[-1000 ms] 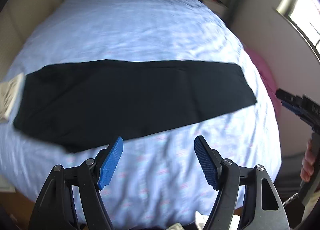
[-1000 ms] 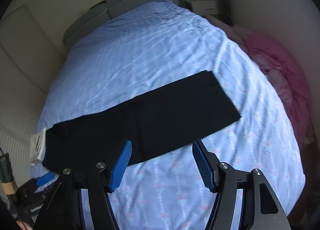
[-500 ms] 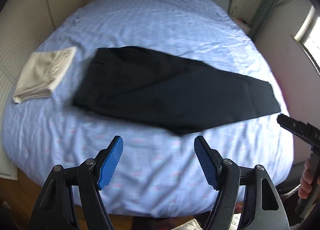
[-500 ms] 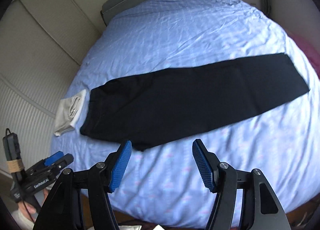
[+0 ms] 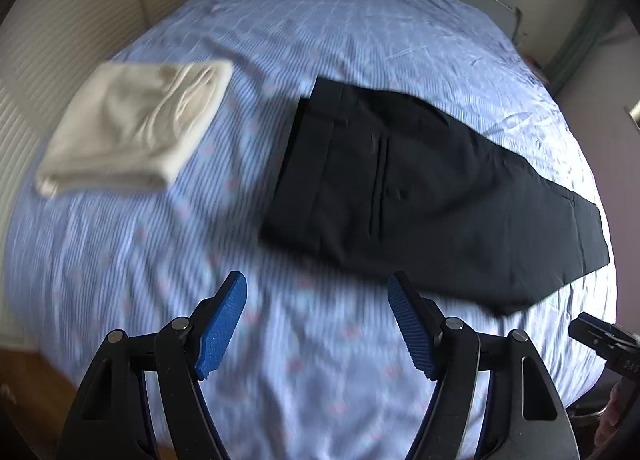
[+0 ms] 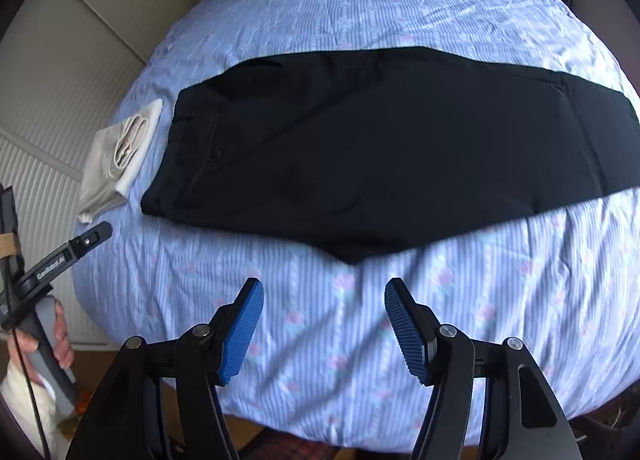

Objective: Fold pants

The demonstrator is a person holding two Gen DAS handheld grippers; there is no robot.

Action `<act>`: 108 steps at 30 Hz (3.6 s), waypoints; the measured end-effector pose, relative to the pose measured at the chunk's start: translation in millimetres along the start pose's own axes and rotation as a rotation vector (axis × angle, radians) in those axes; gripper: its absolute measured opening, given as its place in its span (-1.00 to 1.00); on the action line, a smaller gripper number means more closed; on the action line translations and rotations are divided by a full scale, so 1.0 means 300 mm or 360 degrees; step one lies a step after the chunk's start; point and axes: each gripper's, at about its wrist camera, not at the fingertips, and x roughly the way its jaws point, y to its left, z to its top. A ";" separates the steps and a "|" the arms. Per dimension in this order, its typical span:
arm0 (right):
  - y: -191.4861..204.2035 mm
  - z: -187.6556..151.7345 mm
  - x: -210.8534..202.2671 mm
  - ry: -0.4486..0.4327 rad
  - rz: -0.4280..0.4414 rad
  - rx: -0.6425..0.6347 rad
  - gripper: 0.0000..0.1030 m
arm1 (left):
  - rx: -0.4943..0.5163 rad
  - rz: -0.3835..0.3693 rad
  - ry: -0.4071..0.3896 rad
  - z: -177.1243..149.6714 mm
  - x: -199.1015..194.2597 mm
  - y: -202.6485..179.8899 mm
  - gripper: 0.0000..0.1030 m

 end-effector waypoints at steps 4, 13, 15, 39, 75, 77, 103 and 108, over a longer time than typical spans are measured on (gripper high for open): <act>0.073 0.107 0.033 -0.0033 0.0014 -0.0021 0.25 | 0.0122 -0.0202 -0.0011 0.172 0.092 0.027 0.29; 0.241 0.368 0.209 -0.0071 0.0040 -0.0004 0.25 | 0.0282 -0.0401 0.0029 0.595 0.407 0.094 0.29; 0.274 0.414 0.259 -0.0051 0.0057 0.0008 0.25 | 0.0284 -0.0426 0.0081 0.655 0.489 0.105 0.29; 0.336 0.479 0.457 0.0176 0.0088 -0.0008 0.25 | 0.0189 -0.0764 0.0419 0.660 0.714 0.108 -0.78; 0.045 0.126 0.199 0.0060 -0.0141 -0.0101 0.51 | -0.0464 -0.0198 0.0106 -0.015 0.248 0.153 0.59; 0.029 0.090 0.229 0.0109 -0.0143 -0.0088 0.51 | -0.0615 -0.0205 0.0120 -0.055 0.297 0.155 0.59; -0.102 0.115 0.211 0.0009 0.0296 0.0027 0.49 | -0.0663 0.0217 -0.0373 0.275 0.066 -0.102 -0.56; -0.113 0.166 0.260 0.0005 0.0362 -0.0045 0.31 | -0.0648 0.0261 -0.0348 0.285 0.101 -0.099 -0.56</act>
